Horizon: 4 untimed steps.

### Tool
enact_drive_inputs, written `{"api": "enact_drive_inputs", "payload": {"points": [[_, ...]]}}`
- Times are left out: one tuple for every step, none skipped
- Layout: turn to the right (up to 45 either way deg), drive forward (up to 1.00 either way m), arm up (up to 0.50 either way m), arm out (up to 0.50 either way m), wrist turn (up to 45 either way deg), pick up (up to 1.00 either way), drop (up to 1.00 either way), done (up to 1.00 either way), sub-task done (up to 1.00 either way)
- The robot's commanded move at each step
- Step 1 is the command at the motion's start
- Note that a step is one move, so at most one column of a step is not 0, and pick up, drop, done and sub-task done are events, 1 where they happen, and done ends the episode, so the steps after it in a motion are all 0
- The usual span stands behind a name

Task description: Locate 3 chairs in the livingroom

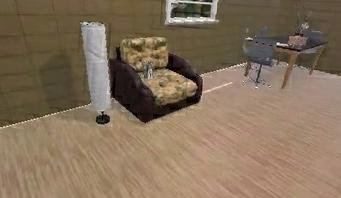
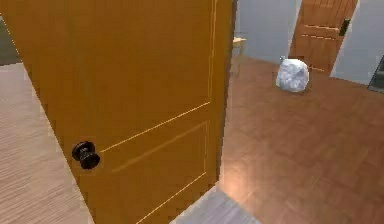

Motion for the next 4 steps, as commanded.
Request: {"api": "enact_drive_inputs", "payload": {"points": [[0.0,0.7,0.0,0.0,0.0,0.0,0.0,0.0,0.0],[42.0,0.0,0.0,0.0,0.0,0.0,0.0,0.0,0.0],[0.0,1.0,0.0,0.0,0.0,0.0,0.0,0.0,0.0],[0.0,1.0,0.0,0.0,0.0,0.0,0.0,0.0,0.0]]}}
